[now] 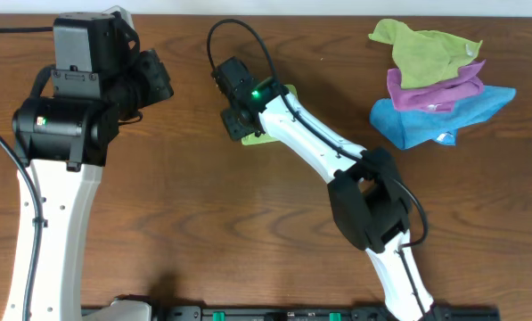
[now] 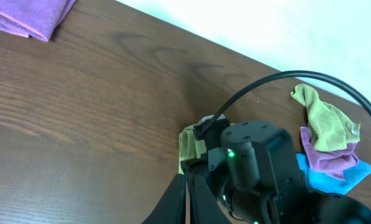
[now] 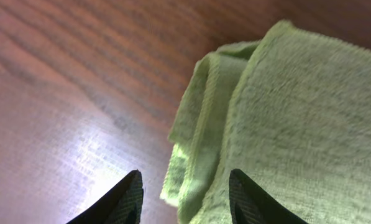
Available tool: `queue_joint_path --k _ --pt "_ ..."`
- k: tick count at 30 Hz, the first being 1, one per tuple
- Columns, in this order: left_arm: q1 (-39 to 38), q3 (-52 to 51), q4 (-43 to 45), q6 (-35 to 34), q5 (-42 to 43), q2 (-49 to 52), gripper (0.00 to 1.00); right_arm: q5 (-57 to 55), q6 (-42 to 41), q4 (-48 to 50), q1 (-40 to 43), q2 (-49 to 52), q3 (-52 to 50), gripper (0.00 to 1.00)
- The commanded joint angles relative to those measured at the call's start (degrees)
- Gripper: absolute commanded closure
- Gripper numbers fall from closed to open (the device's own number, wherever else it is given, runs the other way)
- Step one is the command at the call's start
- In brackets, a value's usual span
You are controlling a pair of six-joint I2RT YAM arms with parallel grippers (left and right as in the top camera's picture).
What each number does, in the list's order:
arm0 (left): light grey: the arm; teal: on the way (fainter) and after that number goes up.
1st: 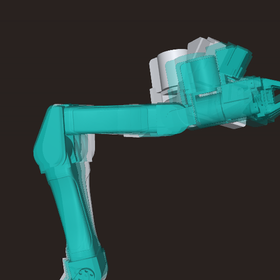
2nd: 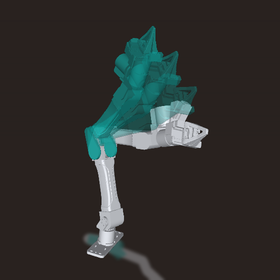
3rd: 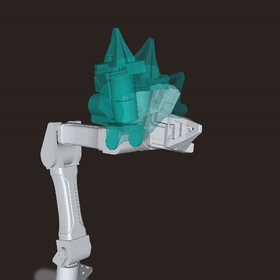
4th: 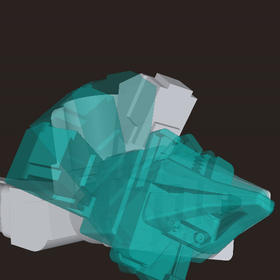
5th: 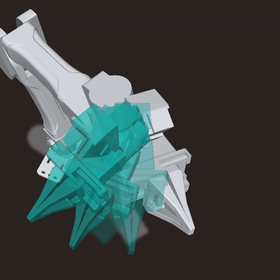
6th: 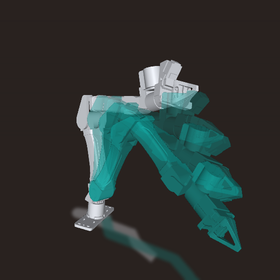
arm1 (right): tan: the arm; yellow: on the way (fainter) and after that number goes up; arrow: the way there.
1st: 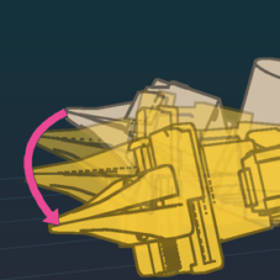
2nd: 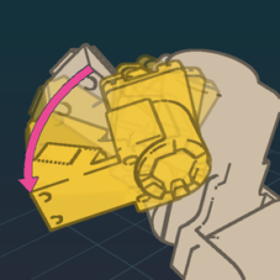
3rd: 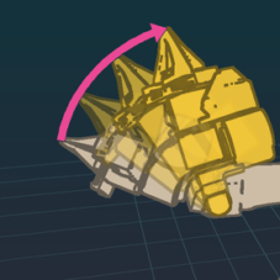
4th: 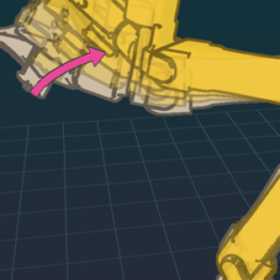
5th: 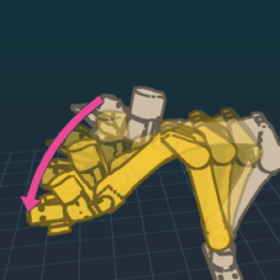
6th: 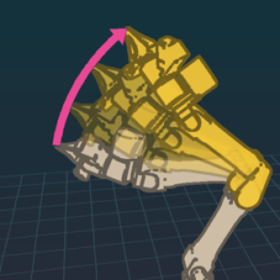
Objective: Fold the cloth
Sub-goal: 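Press the folded cloth down with the right gripper and release, then bring both grippers to the folded cloth's sides and grasp it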
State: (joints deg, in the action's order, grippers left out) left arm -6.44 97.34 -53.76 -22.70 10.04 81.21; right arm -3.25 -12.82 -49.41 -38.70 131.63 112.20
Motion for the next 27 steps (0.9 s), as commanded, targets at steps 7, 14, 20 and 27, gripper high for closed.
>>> queue_joint_path --k 7,14,20,27 --pt "2.84 0.31 1.16 -2.25 -4.07 -0.61 0.94 -3.48 0.48 -11.47 3.63 -0.15 14.84 0.79" --pt "5.05 -4.92 3.28 -2.23 0.98 5.53 0.79 -3.37 0.68 -15.15 10.38 -0.15 15.32 0.98" --pt "4.50 -11.85 13.40 -4.92 10.29 14.69 0.51 -3.37 0.70 -12.52 15.10 -0.15 11.67 0.98" --pt "4.15 -12.13 22.93 -9.60 22.49 27.04 0.20 -0.68 0.70 -6.40 19.06 -0.13 4.22 0.98"
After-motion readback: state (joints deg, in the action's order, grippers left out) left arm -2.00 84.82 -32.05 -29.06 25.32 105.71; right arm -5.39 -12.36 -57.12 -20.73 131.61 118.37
